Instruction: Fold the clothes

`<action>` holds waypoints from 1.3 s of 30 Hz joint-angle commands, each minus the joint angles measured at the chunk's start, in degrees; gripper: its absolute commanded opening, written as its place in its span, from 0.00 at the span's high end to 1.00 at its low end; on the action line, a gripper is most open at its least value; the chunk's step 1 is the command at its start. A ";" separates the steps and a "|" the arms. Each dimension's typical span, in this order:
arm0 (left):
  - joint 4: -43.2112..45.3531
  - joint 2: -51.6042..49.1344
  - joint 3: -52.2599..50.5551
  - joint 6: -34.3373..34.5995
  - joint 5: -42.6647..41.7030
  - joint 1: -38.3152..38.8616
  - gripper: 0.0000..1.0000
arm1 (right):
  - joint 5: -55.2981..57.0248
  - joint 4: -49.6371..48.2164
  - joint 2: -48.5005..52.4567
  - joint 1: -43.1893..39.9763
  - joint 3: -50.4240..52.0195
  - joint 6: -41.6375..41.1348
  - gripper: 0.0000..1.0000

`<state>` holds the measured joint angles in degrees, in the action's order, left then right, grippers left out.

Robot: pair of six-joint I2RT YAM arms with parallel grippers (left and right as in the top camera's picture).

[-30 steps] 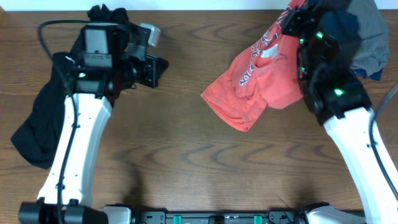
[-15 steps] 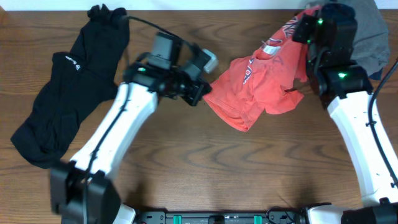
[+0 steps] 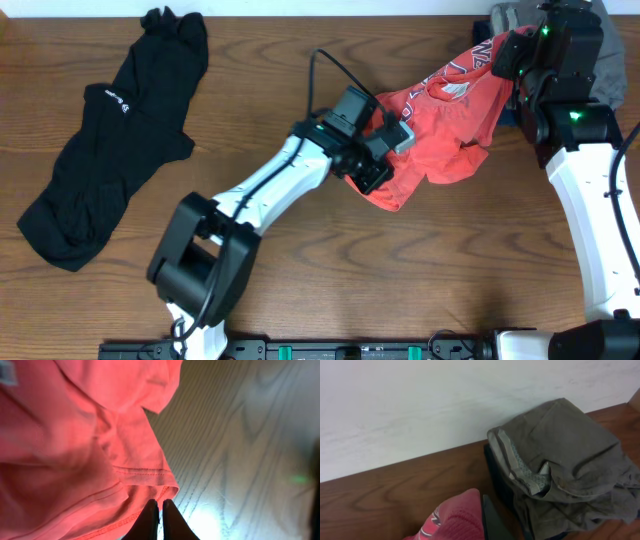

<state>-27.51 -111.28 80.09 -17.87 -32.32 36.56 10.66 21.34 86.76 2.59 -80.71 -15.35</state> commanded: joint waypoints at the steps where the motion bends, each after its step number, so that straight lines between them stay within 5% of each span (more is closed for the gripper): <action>1: 0.55 -2.29 -0.28 -0.83 3.96 1.68 0.92 | -0.63 0.22 0.81 -0.39 -1.36 0.15 0.99; 11: 2.78 -5.84 -0.31 -0.96 14.25 3.76 0.92 | -0.66 0.79 1.01 -0.39 -1.36 0.17 0.99; 27: 4.63 -9.40 -0.31 -0.94 13.53 3.91 0.92 | -0.85 1.27 1.01 -0.39 -1.33 0.17 0.99; 31: 4.48 -9.40 -0.33 -0.94 13.55 3.93 0.87 | -0.83 1.20 1.01 -0.39 -1.33 0.17 0.99; 33: 4.48 -9.40 -0.33 -0.94 13.57 3.91 0.64 | -0.83 1.25 1.01 -0.39 -1.31 0.17 0.97; 35: 4.46 -9.40 -0.33 -0.96 13.70 3.91 0.53 | -0.83 1.27 1.01 -0.39 -1.25 0.17 0.93; 39: 4.55 -9.40 -0.33 -0.96 16.98 3.91 0.49 | -0.83 1.25 1.03 -0.39 -1.25 0.17 0.90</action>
<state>-22.63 -120.44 80.07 -18.28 -18.74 40.58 9.87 22.52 87.64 2.59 -80.71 -15.33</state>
